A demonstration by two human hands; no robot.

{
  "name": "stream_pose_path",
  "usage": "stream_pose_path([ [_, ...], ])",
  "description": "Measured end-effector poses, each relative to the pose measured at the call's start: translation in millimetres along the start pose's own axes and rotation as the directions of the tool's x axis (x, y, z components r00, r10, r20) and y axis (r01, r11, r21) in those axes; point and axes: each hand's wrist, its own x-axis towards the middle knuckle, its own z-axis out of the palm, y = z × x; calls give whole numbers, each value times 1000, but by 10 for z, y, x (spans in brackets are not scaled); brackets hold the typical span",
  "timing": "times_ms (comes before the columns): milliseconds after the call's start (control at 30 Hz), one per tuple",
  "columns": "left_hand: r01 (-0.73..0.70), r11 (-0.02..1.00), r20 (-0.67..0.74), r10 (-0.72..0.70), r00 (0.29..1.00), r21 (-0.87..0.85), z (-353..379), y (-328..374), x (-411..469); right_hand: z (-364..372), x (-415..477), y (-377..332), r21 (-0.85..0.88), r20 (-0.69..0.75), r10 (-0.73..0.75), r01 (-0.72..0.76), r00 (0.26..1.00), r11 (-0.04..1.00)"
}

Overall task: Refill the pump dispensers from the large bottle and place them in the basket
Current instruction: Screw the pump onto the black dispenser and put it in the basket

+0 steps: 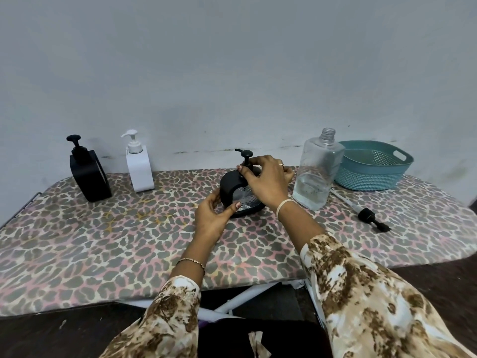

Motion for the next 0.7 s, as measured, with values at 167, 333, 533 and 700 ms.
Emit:
stream_pose_path([
  [167,0,1000,-4,0,1000,-12,-6,-2,-5,-16,11,70,146,88,-43,30,995,989],
  [333,-8,1000,-12,8,1000,-7,-12,-13,-3,-20,3,93,178,49,-49,39,998,983],
  [533,-31,999,-68,33,997,38,12,1,-7,8,-28,-31,-9,-25,-25,25,999,1000],
  [700,-54,994,-93,63,994,95,27,10,-21,-20,-36,-24,-65,15,-29,30,999,997],
])
